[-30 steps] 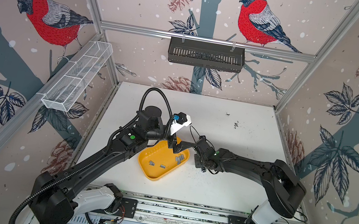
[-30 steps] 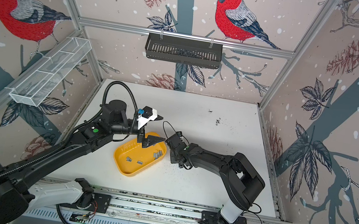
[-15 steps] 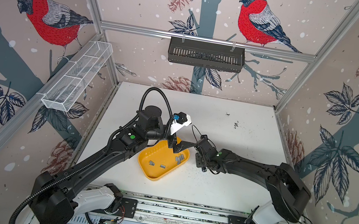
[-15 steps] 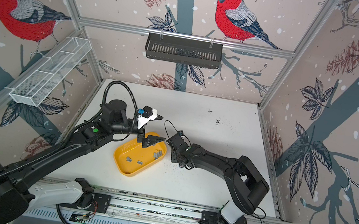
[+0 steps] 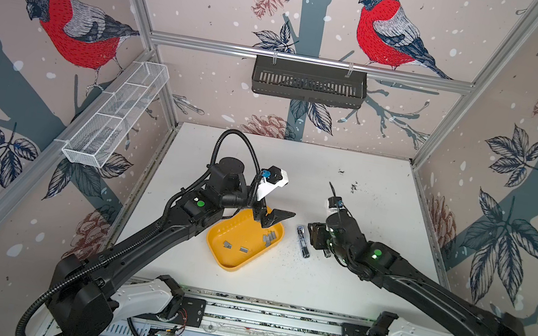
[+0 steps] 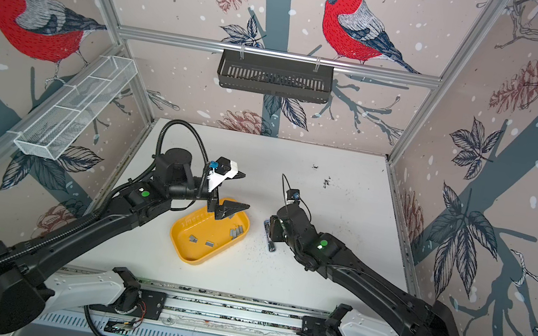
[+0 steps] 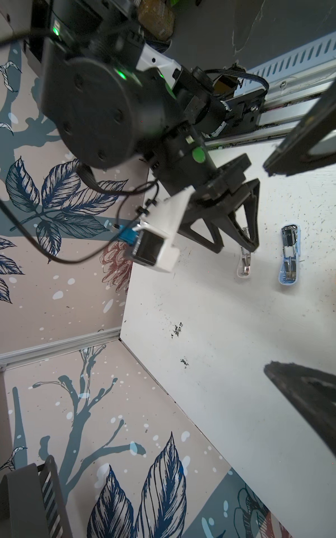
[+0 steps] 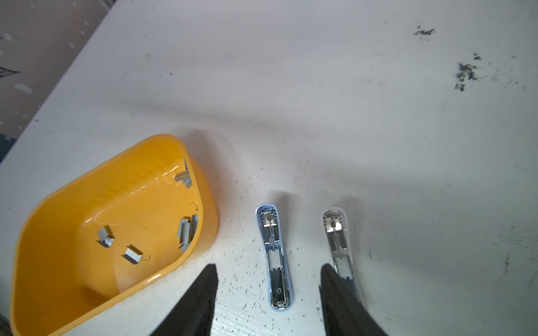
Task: Load the staples into the stapler
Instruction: 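Open the right gripper and lift away while the left gripper moves over the yellow tray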
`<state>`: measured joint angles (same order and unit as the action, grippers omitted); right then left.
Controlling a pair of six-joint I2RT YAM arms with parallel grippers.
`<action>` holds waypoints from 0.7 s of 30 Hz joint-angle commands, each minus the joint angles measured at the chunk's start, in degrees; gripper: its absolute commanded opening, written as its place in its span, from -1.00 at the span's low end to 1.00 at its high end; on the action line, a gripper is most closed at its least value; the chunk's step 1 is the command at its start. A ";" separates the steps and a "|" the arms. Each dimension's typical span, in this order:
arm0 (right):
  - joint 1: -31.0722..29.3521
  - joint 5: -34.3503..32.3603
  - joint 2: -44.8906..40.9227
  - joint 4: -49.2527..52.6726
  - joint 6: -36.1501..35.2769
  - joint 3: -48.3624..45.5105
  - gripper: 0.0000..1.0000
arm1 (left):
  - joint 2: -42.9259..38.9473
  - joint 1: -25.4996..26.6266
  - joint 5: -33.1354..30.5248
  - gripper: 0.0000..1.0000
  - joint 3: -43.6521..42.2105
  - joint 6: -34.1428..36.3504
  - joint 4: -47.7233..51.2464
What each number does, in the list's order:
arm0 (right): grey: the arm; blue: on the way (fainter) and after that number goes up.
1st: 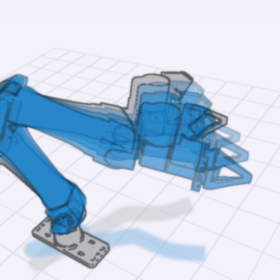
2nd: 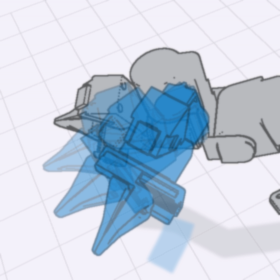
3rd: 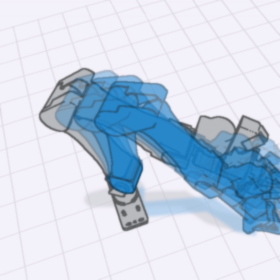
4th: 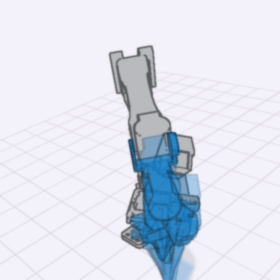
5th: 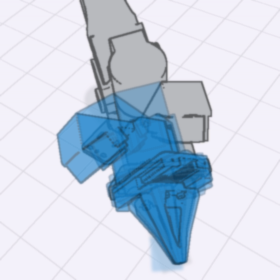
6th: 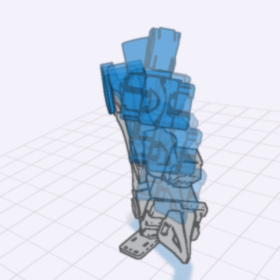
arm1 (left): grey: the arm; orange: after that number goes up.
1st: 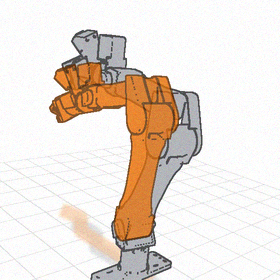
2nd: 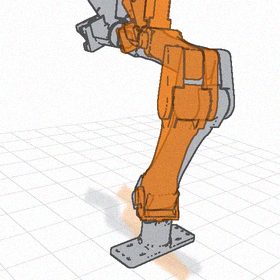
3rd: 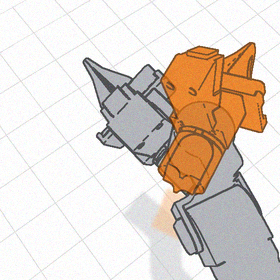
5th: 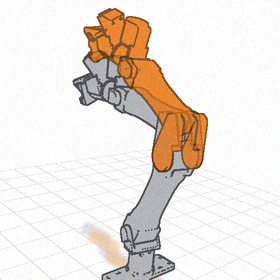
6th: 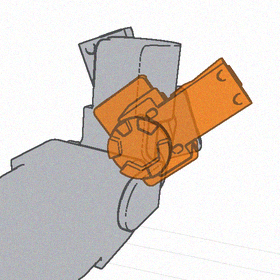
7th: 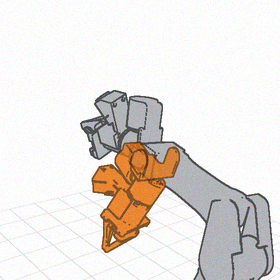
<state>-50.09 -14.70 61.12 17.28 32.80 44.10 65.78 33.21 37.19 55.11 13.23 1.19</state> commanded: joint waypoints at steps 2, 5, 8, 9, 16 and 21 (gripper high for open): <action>0.51 1.55 -7.21 -1.59 -2.56 -1.29 0.47 | 0.85 2.57 -8.72 0.98 0.49 -0.97 1.62; 1.75 4.35 -11.76 -1.40 -2.57 -1.56 1.00 | 2.20 3.44 -11.09 0.98 0.65 -3.83 3.56; 3.11 4.94 -16.13 -0.84 -1.88 -1.49 1.00 | 3.12 3.44 -13.57 0.98 1.03 -7.61 6.20; 3.40 4.76 -17.20 -0.69 -2.22 -1.40 1.00 | 3.23 3.43 -15.00 0.98 1.05 -8.46 7.16; 3.51 3.01 -23.03 2.34 -11.72 -0.32 1.00 | 5.24 2.98 -25.44 0.70 0.96 -16.09 16.90; 4.03 -1.23 -26.69 3.54 -10.56 -1.95 1.00 | 9.63 0.04 -24.18 0.39 1.33 -18.91 20.71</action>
<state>-46.33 -13.28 35.27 19.55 23.07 42.37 73.80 34.22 13.93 55.68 -2.26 17.85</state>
